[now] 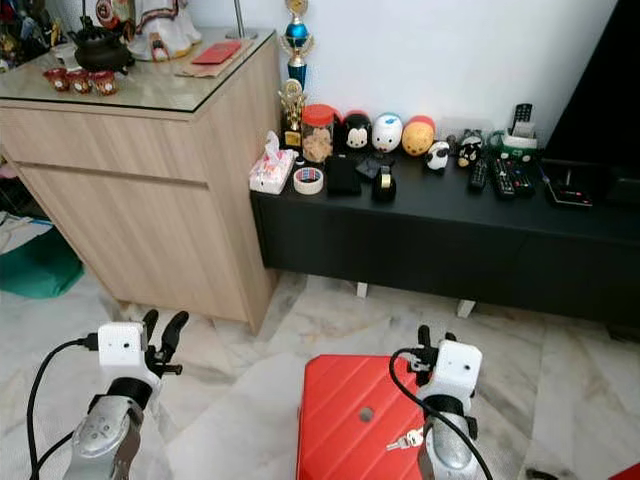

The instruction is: Hang keys on a hook

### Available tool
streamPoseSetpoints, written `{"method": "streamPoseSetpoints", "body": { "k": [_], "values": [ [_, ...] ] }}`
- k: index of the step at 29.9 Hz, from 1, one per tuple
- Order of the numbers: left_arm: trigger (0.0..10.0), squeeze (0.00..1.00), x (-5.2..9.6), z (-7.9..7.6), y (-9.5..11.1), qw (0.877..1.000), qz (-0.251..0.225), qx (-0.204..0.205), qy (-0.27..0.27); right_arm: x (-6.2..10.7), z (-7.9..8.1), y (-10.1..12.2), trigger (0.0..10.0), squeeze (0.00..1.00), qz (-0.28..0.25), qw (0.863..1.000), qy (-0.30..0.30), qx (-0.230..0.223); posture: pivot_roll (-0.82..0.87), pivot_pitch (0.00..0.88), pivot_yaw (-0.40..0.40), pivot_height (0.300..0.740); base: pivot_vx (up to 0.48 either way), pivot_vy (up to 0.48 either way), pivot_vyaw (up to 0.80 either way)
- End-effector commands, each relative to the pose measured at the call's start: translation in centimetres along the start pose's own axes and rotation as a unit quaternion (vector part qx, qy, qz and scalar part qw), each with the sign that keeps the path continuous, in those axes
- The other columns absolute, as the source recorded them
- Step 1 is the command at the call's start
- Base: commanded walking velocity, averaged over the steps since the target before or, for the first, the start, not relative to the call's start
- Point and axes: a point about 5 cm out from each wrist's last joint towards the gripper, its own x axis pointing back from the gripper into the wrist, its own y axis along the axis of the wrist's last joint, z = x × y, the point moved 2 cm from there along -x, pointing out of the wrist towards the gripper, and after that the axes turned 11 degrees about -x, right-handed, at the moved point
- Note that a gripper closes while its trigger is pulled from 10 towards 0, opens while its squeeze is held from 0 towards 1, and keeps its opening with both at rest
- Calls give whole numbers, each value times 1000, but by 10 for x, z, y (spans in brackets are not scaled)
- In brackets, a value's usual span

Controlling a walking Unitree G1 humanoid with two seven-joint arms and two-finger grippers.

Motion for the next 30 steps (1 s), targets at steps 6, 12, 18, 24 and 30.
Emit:
{"method": "streamPoseSetpoints", "body": {
  "k": [6,12,18,24,30],
  "values": [
    [10000,0,1,-2,3,1000,-2,-6,-5,-4,3,9,10000,0,-6,1000,3,1,24,17,-2,740,0,0,0],
    [10000,0,3,-1,0,1000,4,-5,-5,-7,-1,9,10000,0,7,1000,-11,10,23,29,-1,735,0,0,0],
    [10000,0,6,-1,-3,1000,11,-8,-6,-4,-3,8,10000,0,12,1000,-9,14,21,36,3,705,0,0,0],
    [10000,0,6,-3,-2,1000,11,-7,-9,0,1,7,10000,0,8,1000,5,19,20,38,3,687,0,0,0],
    [10000,0,7,-4,-2,1000,12,-6,-11,0,2,4,10000,0,18,1000,8,18,22,38,-1,687,0,0,0]
  ]
}}
